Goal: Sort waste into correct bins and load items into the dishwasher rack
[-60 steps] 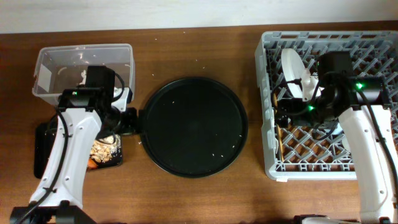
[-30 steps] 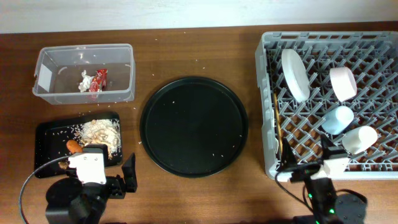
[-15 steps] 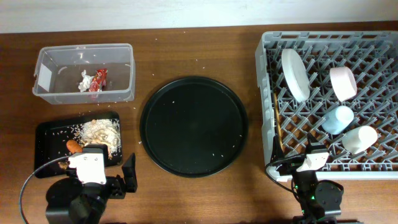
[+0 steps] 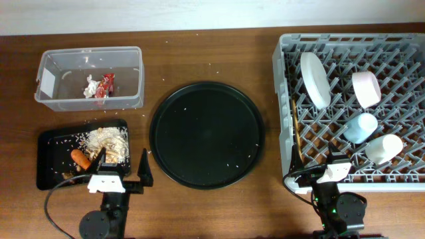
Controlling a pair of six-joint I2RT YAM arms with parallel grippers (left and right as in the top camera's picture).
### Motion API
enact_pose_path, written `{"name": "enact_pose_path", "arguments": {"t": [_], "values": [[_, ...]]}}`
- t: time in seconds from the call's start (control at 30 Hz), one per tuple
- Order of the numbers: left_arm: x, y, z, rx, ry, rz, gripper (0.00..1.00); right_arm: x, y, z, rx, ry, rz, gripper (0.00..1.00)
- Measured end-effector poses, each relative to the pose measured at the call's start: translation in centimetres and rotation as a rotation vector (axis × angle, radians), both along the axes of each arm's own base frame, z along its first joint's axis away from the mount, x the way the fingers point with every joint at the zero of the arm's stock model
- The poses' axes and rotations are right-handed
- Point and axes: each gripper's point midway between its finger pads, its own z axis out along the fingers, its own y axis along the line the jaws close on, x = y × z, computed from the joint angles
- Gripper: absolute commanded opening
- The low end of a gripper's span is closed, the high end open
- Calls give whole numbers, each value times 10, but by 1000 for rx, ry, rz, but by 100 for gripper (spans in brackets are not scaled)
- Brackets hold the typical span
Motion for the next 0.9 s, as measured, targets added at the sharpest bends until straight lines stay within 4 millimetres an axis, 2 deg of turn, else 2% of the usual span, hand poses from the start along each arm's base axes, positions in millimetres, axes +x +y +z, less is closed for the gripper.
{"name": "enact_pose_path", "arguments": {"t": [0.03,0.07,0.17,0.9], "values": [[4,0,8,1,-103,0,99,0,0,0,0,0,0,99],[6,0,4,13,-119,0,99,0,0,0,0,0,0,99],[9,-2,-50,61,70,-12,99,0,0,0,0,0,0,99],[9,-2,-50,69,69,-12,99,0,0,0,-1,0,0,99]]}}
